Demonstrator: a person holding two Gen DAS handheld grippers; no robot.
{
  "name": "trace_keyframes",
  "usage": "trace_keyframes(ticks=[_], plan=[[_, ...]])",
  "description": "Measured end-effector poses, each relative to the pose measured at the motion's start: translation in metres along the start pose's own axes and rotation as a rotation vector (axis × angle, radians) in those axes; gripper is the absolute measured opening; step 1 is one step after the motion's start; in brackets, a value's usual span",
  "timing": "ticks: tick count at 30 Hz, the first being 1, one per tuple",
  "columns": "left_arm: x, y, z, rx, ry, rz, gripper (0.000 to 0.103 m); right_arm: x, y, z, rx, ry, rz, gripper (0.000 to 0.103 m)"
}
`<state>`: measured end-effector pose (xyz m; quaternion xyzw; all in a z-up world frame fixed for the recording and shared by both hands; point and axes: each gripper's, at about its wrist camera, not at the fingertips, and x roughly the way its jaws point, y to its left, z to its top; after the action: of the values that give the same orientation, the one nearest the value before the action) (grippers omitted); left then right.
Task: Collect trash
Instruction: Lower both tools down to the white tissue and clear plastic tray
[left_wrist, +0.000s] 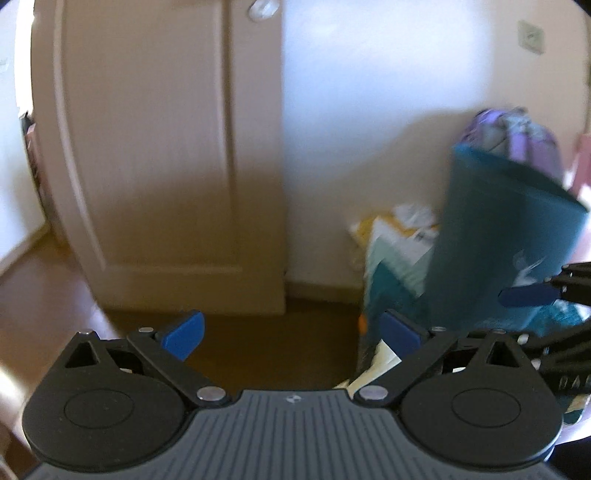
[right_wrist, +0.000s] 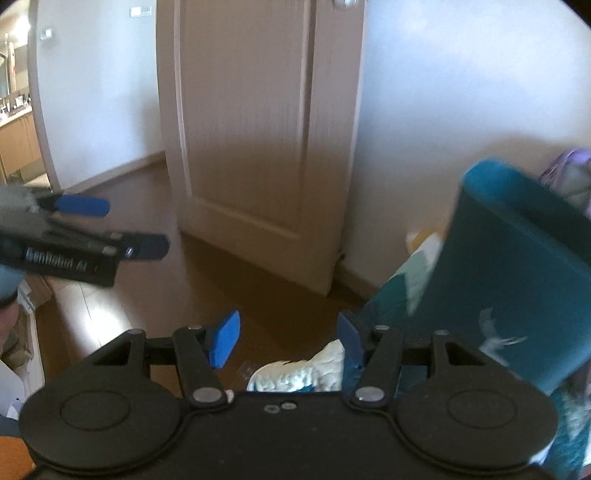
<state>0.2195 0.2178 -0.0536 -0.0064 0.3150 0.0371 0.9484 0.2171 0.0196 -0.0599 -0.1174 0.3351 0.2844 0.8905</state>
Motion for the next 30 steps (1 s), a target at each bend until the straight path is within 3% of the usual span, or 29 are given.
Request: trace_keyframes(ticks=[13,20,30], plan=[[0.169,0.080,-0.138,-0.251,0.292,0.091,0.102,0.200,0.035,-0.014,-0.010,0.258,0.050,0.058],[0.246,0.080,-0.206,-0.323,0.413,0.122,0.102,0.294,0.061,-0.038,-0.020,0.367,0.084,0.058],[0.337,0.064,-0.289,-0.421,0.589,0.072,0.102,0.407,0.089,-0.088,0.010,0.541,0.086,0.058]])
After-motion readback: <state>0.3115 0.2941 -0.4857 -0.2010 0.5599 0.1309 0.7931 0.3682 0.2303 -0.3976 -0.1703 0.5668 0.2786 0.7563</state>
